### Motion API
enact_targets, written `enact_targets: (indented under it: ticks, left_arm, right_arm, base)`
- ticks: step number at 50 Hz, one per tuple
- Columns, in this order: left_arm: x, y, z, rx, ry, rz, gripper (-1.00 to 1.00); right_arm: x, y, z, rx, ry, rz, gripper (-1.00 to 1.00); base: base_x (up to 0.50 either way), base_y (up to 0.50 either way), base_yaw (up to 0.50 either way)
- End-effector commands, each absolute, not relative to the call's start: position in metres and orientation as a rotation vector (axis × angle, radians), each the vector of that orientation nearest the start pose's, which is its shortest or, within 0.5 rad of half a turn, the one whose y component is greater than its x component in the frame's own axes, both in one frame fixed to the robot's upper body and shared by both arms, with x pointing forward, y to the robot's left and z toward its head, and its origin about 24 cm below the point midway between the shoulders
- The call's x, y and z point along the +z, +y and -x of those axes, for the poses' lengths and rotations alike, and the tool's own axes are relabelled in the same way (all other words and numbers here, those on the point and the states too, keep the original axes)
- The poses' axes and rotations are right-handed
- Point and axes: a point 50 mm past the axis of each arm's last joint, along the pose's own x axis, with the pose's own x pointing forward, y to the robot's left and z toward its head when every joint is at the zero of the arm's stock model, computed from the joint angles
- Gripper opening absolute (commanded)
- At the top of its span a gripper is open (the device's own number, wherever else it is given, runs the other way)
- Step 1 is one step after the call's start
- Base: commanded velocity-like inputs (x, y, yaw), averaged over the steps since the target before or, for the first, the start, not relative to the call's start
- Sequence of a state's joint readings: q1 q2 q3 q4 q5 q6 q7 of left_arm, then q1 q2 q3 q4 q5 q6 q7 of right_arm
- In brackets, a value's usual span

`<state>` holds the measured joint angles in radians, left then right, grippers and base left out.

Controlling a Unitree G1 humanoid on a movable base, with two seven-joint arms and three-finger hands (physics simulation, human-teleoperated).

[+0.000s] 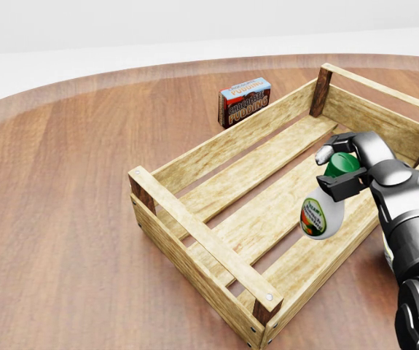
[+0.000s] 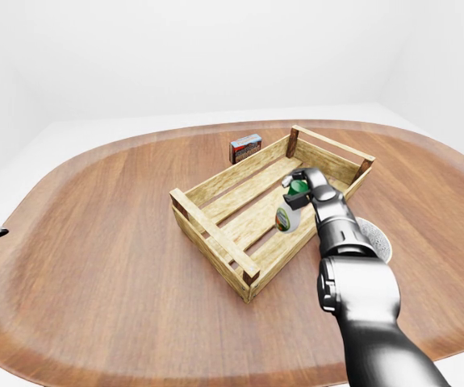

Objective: Pick up the salad dressing and put it in the tray.

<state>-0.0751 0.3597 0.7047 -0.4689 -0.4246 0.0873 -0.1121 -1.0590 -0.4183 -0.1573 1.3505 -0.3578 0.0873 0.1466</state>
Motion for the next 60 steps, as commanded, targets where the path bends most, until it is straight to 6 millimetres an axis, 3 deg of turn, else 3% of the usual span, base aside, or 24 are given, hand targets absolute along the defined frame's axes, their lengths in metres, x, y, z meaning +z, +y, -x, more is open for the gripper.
enact_targets:
  ticks: [1, 26, 27, 28, 49, 60]
  left_arm:
    - [0.213, 0.309, -0.192, 0.340, -0.649, -0.097, 1.00]
    - [0.217, 0.309, -0.189, 0.344, -0.667, -0.100, 1.00]
    - [0.217, 0.309, -0.189, 0.344, -0.666, -0.100, 1.00]
    - [0.217, 0.310, -0.189, 0.345, -0.666, -0.100, 1.00]
    - [0.214, 0.310, -0.191, 0.341, -0.652, -0.100, 1.00]
    - [0.213, 0.310, -0.191, 0.337, -0.647, -0.101, 1.00]
  right_arm:
    - [0.097, -0.251, -0.392, -0.114, 0.415, 0.453, -1.00]
    - [0.078, -0.257, -0.383, -0.120, 0.472, 0.477, -1.00]
    - [0.077, -0.257, -0.382, -0.119, 0.475, 0.482, -0.52]
    - [0.077, -0.256, -0.382, -0.115, 0.477, 0.484, 1.00]
    - [0.068, -0.251, -0.380, -0.090, 0.497, 0.486, 1.00]
    - [0.098, -0.240, -0.396, -0.035, 0.426, 0.557, 1.00]
  base:
    - [0.00, 0.00, 0.00]
    - [0.00, 0.00, 0.00]
    - [0.00, 0.00, 0.00]
    - [0.00, 0.00, 0.00]
    - [0.00, 0.00, 0.00]
    - [0.00, 0.00, 0.00]
